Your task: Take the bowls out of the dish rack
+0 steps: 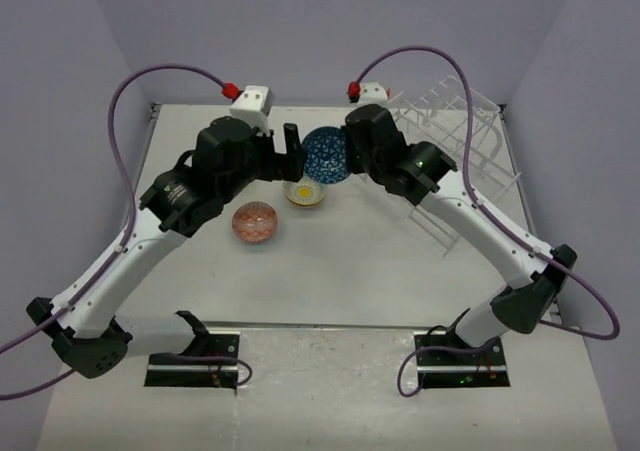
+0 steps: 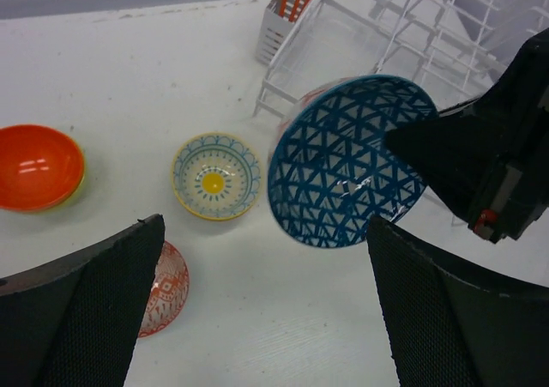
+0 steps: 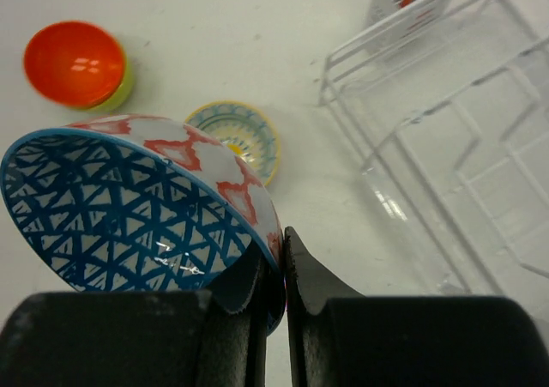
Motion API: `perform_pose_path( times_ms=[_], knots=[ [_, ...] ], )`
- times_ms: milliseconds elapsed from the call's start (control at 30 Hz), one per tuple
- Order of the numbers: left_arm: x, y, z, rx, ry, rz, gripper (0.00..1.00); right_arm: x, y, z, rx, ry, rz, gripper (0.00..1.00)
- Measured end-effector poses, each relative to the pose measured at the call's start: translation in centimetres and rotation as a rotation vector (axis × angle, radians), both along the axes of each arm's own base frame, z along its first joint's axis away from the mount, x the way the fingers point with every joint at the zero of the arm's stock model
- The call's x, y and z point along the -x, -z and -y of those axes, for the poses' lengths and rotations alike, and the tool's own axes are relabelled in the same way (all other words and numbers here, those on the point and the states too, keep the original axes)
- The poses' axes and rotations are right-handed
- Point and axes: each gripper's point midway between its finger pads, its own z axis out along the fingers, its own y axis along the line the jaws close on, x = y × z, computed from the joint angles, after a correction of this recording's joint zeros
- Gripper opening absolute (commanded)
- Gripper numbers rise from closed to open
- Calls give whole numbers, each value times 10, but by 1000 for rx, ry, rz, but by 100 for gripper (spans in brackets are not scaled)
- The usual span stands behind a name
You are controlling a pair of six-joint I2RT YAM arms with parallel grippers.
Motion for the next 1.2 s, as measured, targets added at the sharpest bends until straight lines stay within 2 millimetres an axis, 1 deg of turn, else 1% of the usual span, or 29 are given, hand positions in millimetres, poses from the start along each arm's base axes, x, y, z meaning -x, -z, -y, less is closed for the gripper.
perform_pose_path(
  times_ms=[67,100,167,200,267,300,333,433,467,533,567,600,633,667,733,800,900,933,967,1000,1033,1067,1133,1200],
  knots=[
    [0,10,7,-50,-14,-22,99,6,6,-24,-24,-63,-59,0],
    [-1,19,6,-81,-30,-39,98,9,10,-33,-37,-88,-85,0],
    [-1,36,0,-145,-62,-76,91,17,26,-45,-42,-128,-149,0],
    [-1,43,-3,-166,-77,-87,84,21,32,-48,-43,-142,-179,0],
    [1,54,-11,-207,-103,-108,78,29,41,-52,-54,-168,-225,0],
    [1,57,-15,-222,-112,-115,73,32,43,-53,-58,-176,-240,0],
    [1,59,-16,-230,-118,-117,71,34,44,-55,-67,-187,-251,0],
    [2,64,-18,-247,-123,-125,71,39,44,-61,-91,-213,-269,0],
    [2,65,-19,-250,-122,-128,64,41,43,-64,-99,-223,-275,0],
    [2,69,-18,-254,-122,-134,54,44,43,-67,-110,-239,-281,0],
    [2,70,-18,-258,-121,-136,46,46,43,-70,-116,-249,-286,0],
    [2,73,-18,-263,-121,-140,30,47,42,-71,-122,-256,-287,0],
    [2,75,-18,-267,-123,-144,22,48,42,-72,-125,-261,-288,0],
    [1,77,-17,-276,-119,-146,0,49,41,-74,-134,-267,-289,0],
    [1,82,-15,-284,-114,-157,0,48,41,-76,-140,-268,-279,0],
    [4,84,-13,-289,-104,-161,0,46,45,-74,-141,-266,-286,0],
    [3,88,-14,-298,-114,-167,0,46,48,-75,-145,-268,-282,0],
    [3,89,-15,-297,-120,-167,0,46,49,-75,-144,-268,-282,16],
    [3,91,-15,-292,-125,-172,0,46,50,-75,-145,-266,-284,71],
    [2,95,-18,-299,-145,-175,0,47,50,-76,-154,-262,-287,87],
    [0,100,-24,-312,-168,-182,0,47,49,-76,-157,-264,-285,95],
    [-3,109,-33,-314,-202,-198,0,48,46,-76,-161,-269,-278,99],
    [-8,131,-57,-318,-266,-244,0,51,38,-75,-174,-271,-260,99],
    [-9,156,-88,-295,-339,-301,0,54,31,-70,-184,-270,-240,99]
  ],
)
